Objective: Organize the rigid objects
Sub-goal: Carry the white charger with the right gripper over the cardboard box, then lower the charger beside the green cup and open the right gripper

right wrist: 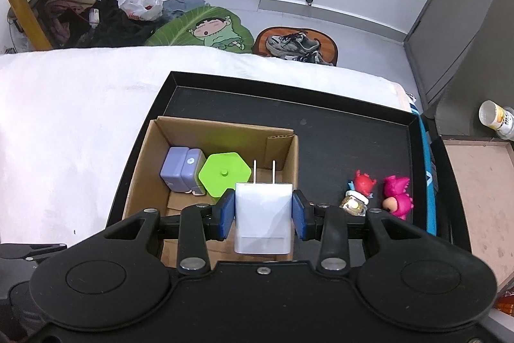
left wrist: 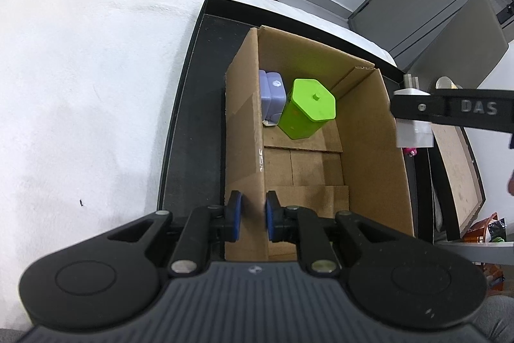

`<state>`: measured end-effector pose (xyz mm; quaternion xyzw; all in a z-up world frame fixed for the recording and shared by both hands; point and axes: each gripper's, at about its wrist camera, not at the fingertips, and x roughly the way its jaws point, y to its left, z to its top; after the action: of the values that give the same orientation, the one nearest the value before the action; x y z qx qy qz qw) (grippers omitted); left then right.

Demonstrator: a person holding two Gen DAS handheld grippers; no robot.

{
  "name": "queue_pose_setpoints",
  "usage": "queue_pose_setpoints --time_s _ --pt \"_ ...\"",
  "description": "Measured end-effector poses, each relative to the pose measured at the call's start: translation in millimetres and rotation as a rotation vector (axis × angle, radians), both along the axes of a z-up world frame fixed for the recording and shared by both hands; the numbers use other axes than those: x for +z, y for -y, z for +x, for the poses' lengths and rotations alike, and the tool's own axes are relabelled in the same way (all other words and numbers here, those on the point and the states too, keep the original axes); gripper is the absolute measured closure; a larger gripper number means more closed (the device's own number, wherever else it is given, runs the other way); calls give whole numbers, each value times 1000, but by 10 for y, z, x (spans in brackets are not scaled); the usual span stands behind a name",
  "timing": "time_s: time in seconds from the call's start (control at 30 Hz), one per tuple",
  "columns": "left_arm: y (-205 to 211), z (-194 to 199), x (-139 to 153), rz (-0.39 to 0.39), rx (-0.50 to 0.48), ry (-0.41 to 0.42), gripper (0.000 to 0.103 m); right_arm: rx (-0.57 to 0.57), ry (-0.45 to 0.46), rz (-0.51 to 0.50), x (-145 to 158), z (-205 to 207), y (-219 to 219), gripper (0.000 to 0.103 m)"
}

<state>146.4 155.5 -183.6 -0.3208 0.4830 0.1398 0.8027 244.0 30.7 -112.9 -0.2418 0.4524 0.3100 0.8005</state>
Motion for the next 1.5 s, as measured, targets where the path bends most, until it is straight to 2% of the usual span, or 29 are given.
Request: queue_pose_setpoints --time_s 0.73,0.87,1.1,1.3,1.5 --pt "-38 -18 -30 -23 4 10 88 74 41 -128 -343 72 -390 66" --pt "-34 -9 -30 -25 4 9 88 100 80 -148 -394 41 -422 66" --pt "-39 -14 -33 -24 4 10 88 105 103 -166 -372 37 -403 66" --pt "-30 -21 -33 -27 3 16 87 127 134 -231 -387 4 -424 69" --pt "-38 -25 -13 -28 6 15 88 112 136 -196 -357 15 -394 68"
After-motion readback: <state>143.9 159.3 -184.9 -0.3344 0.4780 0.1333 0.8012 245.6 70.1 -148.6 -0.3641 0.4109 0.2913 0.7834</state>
